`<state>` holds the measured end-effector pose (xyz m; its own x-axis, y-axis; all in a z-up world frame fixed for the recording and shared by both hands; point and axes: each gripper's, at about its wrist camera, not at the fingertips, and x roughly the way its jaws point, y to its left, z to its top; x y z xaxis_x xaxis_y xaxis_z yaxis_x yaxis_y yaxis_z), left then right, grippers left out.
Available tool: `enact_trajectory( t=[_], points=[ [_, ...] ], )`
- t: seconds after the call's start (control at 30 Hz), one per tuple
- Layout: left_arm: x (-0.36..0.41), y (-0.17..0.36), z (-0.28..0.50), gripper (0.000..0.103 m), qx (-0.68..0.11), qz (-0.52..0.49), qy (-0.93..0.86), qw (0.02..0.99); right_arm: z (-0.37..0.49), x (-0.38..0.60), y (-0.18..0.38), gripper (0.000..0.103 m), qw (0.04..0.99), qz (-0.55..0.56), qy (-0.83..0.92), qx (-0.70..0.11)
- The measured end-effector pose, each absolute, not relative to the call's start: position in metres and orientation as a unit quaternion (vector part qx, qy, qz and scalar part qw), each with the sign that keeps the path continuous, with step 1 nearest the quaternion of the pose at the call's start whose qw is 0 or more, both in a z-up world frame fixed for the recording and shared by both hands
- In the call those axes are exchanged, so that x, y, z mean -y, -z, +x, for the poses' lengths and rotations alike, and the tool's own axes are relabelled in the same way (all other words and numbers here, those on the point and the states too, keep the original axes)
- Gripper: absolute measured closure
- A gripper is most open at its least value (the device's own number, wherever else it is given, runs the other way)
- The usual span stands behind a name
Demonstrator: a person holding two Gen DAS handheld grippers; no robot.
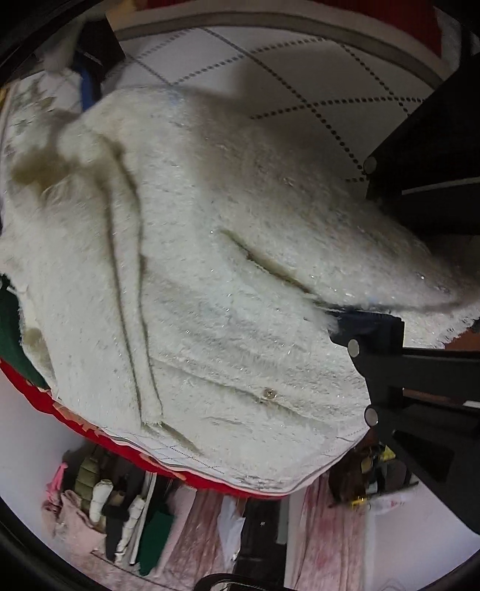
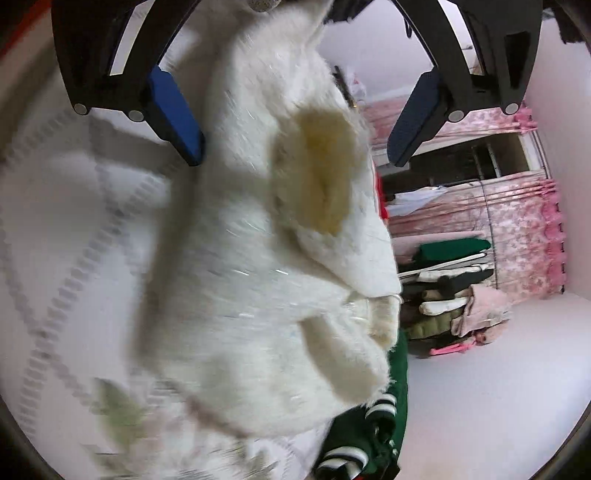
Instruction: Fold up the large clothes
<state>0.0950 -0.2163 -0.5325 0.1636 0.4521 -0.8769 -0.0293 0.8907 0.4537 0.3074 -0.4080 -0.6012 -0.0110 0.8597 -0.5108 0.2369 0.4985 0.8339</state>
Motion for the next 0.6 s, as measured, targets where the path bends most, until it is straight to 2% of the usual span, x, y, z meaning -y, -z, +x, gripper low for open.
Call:
enact_trajectory(
  t=[0.07,0.1,0.13,0.17,0.2,0.23,0.33,0.6],
  points=[
    [0.211,0.525,0.096,0.089,-0.624,0.155,-0.158,0.750,0.316,0.391,0.610,0.004,0.558,0.405,-0.253,-0.679],
    [0.206,0.521,0.097,0.089,-0.623,0.148,-0.155,0.752,0.320,0.385,0.616,0.010,0.550,0.406,-0.238,-0.690],
    [0.201,0.518,0.099,0.089,-0.623,0.140,-0.153,0.754,0.321,0.382,0.617,0.043,0.552,0.409,-0.221,-0.692],
    [0.197,0.513,0.100,0.089,-0.622,0.131,-0.150,0.757,0.323,0.378,0.619,0.056,0.550,0.406,-0.196,-0.703],
    [0.195,0.509,0.100,0.090,-0.621,0.125,-0.147,0.759,0.325,0.375,0.619,0.059,0.550,0.407,-0.184,-0.706],
    [0.191,0.503,0.101,0.090,-0.621,0.117,-0.144,0.762,0.326,0.371,0.612,0.069,0.557,0.407,-0.173,-0.703],
    [0.170,0.485,0.105,0.090,-0.618,0.087,-0.133,0.770,0.332,0.351,0.576,0.076,0.586,0.371,-0.164,-0.701],
    [0.081,0.432,0.117,0.090,-0.609,0.009,-0.107,0.786,0.362,0.255,0.466,0.077,0.637,0.293,-0.144,-0.699]
  ],
)
